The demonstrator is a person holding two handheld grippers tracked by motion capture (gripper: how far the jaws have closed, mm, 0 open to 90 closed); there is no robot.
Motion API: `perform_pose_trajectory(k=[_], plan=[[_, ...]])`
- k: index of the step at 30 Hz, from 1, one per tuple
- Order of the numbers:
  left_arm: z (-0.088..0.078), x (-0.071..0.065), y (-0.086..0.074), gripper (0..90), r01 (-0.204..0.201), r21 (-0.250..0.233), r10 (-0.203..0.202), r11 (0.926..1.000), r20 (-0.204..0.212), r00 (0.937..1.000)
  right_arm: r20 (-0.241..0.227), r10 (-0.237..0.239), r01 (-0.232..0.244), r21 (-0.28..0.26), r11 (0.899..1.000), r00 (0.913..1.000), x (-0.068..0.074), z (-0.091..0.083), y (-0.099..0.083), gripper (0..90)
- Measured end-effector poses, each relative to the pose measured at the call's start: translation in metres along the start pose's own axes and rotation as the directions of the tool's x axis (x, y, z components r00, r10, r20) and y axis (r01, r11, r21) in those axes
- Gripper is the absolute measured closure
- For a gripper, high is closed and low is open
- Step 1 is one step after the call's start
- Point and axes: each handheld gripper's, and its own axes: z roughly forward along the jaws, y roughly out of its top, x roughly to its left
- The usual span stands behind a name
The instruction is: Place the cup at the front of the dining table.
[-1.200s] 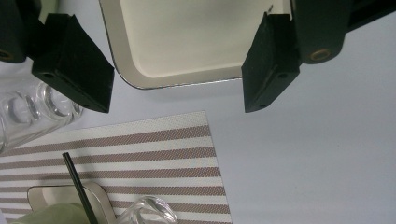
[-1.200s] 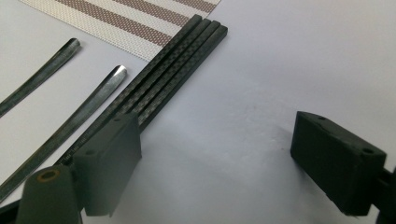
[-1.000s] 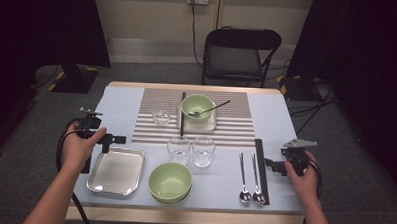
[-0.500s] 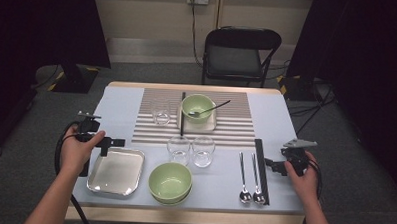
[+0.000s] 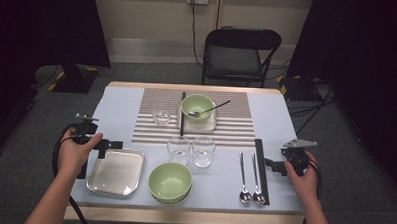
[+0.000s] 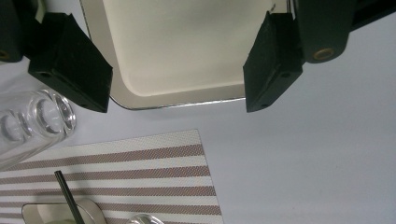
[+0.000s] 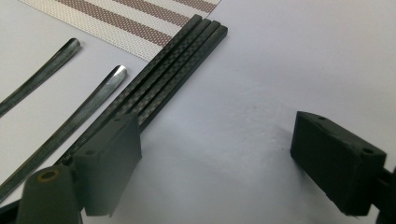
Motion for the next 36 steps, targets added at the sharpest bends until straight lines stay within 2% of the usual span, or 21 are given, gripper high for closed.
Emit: perform_pose_trajectory(k=[5,21,36], plan=[[0.000,0.002,-0.003,23.9,0.009,-0.007,-0.009,0.9999,0.000,1.0000,0.000,-0.001,0.001,0.000,1.000,1.0000,0.000,0.000,0.000,15.3],[0.001,0.005,-0.009,23.9,0.001,0.003,-0.001,1.0000,-0.007,1.0000,0.000,0.001,-0.001,0.000,1.000,1.0000,0.000,0.000,0.000,15.3],[0.001,0.004,-0.013,23.9,-0.020,0.003,0.020,0.9998,-0.010,0.9997,0.001,0.000,0.000,0.000,1.000,1.0000,0.000,0.000,0.000,15.3]])
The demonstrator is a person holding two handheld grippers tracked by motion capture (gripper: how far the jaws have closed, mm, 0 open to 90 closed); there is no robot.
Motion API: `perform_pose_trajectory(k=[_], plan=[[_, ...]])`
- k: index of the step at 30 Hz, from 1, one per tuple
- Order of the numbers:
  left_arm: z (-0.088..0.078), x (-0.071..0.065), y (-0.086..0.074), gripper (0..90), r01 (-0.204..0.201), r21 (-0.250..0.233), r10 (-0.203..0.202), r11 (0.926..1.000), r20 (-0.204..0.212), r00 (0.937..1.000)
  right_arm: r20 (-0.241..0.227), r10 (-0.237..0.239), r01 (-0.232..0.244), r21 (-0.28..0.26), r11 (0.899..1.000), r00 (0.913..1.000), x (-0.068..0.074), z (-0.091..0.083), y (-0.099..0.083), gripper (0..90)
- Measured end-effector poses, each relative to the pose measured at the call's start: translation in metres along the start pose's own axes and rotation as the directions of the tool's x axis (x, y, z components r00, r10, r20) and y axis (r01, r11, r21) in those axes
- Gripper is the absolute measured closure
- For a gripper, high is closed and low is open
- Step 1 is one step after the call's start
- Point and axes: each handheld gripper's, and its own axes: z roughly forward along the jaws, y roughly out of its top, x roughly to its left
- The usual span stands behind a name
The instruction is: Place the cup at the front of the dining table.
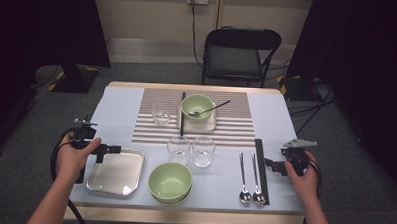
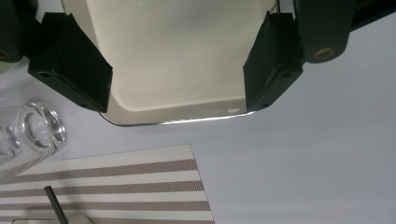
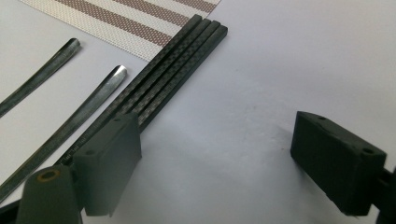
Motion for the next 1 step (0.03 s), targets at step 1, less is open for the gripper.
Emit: perform_pose_trajectory(k=[1], plan=[[0.0000,0.0000,0.0000,23.8,0.000,0.000,0.000,1.0000,0.000,1.0000,0.001,0.001,-0.001,0.000,1.000,1.0000,0.0000,0.0000,0.0000,15.3]])
